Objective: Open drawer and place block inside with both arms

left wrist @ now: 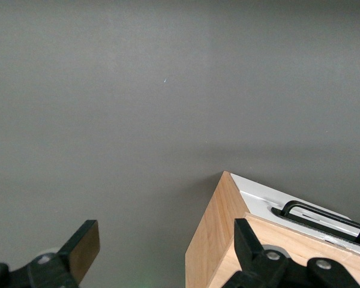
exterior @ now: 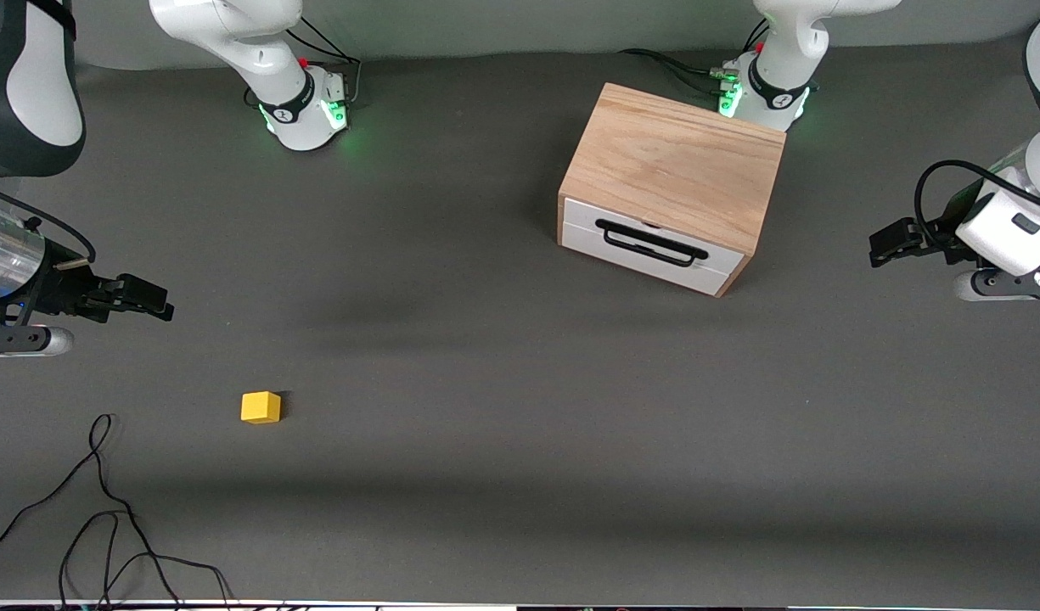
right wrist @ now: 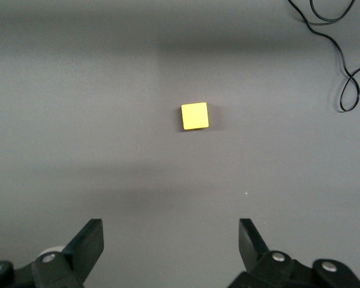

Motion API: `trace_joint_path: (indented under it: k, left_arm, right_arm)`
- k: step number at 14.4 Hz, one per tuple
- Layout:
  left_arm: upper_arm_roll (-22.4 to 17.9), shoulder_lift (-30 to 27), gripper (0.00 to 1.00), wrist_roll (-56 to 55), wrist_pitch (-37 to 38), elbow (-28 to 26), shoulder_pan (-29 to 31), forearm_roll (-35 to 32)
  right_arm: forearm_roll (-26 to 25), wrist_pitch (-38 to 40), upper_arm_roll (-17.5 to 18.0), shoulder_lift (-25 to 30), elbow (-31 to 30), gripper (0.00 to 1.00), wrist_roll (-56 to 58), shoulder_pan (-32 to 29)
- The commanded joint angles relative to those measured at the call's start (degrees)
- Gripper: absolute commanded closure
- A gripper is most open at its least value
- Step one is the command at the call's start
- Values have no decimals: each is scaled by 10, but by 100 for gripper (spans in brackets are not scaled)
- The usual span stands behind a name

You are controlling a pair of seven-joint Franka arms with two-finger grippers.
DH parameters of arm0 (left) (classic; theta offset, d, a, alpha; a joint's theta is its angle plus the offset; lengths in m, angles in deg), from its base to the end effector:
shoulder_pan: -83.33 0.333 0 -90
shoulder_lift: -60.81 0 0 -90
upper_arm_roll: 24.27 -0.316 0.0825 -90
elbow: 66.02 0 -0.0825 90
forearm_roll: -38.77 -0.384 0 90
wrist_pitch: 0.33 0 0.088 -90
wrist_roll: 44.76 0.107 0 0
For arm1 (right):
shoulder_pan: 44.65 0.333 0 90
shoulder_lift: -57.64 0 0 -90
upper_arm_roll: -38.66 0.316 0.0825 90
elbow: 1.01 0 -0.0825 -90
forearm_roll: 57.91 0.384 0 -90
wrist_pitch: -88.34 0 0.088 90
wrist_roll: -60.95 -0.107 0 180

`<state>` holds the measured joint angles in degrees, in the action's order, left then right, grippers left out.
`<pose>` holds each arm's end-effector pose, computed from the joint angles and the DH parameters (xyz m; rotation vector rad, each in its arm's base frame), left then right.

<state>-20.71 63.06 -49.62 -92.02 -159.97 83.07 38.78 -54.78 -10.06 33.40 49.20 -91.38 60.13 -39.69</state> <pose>0.5636 -0.0370 0.5725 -3.1357 -0.0284 0.1233 0.6072 0.0054 0.5490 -3.1008 0.0415 0.0104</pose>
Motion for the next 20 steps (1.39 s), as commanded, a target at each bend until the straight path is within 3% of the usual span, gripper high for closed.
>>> trace_joint_path:
  k: [1,8,15,20]
  left_arm:
    - [8,-10,0,-6,9,-8,2,-1]
    - [10,-9,0,-248,13,-14,-103,4]
    - [11,17,0,-648,30,-9,-249,16]
    - [11,36,0,-908,19,-8,-308,17]
  right_arm:
    - [-2,-1,-4,-19,17,0,-8,3]
    - [-2,-38,-4,-49,17,0,-5,-1]
    - [-2,-64,-4,-69,20,0,-3,-1]
    - [-2,-80,-4,-87,20,0,-1,1]
